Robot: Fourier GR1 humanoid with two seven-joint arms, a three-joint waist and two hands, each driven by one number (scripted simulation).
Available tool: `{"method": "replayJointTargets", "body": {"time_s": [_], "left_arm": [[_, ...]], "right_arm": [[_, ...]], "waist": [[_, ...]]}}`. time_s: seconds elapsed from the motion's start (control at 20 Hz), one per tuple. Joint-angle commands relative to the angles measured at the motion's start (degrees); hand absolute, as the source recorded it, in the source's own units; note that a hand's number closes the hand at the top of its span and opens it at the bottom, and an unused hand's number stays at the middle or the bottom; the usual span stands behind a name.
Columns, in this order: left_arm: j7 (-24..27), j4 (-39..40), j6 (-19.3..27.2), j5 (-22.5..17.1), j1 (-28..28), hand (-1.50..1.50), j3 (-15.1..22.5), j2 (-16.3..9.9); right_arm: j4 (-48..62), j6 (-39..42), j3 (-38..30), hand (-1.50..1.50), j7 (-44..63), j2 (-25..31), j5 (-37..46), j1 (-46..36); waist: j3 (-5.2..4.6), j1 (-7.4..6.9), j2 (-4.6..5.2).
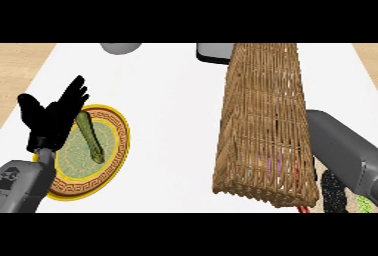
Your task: Pick the can from the placemat and place it in the basket
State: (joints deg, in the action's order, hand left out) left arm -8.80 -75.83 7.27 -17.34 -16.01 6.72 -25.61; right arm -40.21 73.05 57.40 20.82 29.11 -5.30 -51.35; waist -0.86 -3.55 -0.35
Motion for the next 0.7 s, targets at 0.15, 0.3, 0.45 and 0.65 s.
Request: {"method": "replayJointTargets", "body": {"time_s": [0.15,0.3,0.45,0.65], "left_arm": [[-1.0,-2.2,0.3,0.6,1.8,0.0,0.2,0.3],[-1.1,-1.4,-1.2,-0.2,1.5,0.0,-1.2,-1.0],[1.2,0.5,-0.9,1.0,1.6,0.0,-1.0,0.0],[0.9,-0.7,0.0,1.5,2.1,0.0,-0.7,0.8]], "right_arm": [[0.9,6.8,3.5,-1.5,-4.4,0.9,4.7,1.6],[0.0,4.8,5.3,-1.5,-5.0,1.0,6.6,2.4],[-1.2,4.6,6.3,-1.5,-6.5,1.7,7.6,2.3],[-4.6,2.8,8.9,-1.5,-8.1,3.0,9.4,5.4]], "waist": [[1.04,0.6,1.2],[1.05,0.43,1.38],[1.0,0.99,1.39],[1.01,1.43,1.28]]}}
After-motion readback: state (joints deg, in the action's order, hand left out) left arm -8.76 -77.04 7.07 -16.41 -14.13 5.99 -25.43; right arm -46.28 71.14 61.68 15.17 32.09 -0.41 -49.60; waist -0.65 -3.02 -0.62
